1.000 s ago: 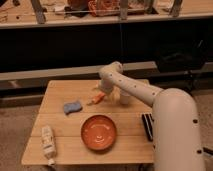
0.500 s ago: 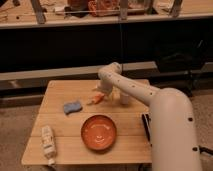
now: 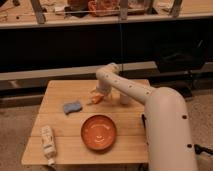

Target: Place the pepper in the ceramic cup

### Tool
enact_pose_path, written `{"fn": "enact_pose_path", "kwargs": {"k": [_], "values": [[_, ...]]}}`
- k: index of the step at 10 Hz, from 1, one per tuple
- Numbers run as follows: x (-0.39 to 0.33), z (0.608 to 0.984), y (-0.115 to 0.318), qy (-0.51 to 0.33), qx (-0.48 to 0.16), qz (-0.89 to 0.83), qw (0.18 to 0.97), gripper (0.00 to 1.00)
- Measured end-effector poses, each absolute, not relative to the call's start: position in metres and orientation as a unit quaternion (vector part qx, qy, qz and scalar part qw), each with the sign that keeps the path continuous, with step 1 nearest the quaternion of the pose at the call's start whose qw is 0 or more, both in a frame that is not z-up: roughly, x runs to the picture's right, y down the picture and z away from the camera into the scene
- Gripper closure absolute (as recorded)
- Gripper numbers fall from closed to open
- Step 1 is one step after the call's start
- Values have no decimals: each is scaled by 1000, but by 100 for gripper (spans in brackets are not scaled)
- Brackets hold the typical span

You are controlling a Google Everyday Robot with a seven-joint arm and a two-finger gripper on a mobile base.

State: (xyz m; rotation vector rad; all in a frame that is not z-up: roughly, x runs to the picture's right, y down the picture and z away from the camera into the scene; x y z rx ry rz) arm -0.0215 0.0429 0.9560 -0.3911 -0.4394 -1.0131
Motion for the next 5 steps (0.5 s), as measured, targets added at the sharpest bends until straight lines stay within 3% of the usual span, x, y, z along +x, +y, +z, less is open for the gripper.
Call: {"fn": "enact_pose_path", "kwargs": {"k": [5], "values": [[-27,964,46,-209,-188,-490,825,20]]}}
